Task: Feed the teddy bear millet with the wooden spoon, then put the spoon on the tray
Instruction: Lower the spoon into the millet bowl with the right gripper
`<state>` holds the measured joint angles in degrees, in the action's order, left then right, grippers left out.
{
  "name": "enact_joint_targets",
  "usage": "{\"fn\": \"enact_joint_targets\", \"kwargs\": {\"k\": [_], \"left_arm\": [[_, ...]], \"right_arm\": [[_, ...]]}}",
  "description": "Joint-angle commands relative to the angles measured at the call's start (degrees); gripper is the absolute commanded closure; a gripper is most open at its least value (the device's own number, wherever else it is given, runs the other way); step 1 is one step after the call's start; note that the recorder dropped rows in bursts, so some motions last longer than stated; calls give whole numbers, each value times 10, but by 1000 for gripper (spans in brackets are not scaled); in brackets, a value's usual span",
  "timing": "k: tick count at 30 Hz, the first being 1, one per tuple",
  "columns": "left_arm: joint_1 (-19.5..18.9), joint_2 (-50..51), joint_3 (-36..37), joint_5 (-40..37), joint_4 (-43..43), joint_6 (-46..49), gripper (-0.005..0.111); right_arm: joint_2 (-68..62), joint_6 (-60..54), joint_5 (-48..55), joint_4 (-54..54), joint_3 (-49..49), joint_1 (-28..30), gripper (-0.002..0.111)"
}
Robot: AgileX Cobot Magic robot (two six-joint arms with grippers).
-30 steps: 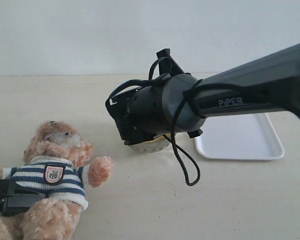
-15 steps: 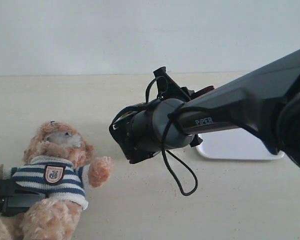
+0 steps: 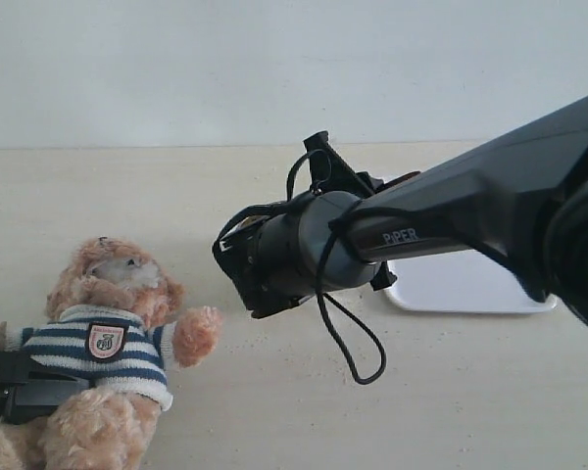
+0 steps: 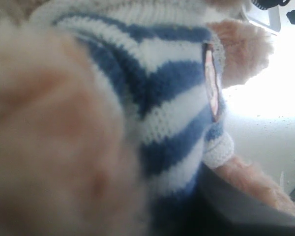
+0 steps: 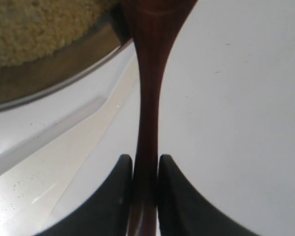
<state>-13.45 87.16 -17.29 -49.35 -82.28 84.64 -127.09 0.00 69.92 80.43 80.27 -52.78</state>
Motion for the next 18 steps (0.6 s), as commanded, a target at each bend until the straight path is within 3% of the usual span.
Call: {"fn": "enact_joint_targets", "kwargs": {"k": [1, 11, 18], "left_arm": [[-1, 0, 1, -14, -4, 4, 100], [-1, 0, 1, -14, -4, 4, 100], [-1, 0, 1, -14, -4, 4, 100]], "right_arm": [[31, -4, 0, -24, -1, 1, 94], [40, -12, 0, -47, -1, -38, 94], [37, -17, 0, -28, -1, -32, 94]]}}
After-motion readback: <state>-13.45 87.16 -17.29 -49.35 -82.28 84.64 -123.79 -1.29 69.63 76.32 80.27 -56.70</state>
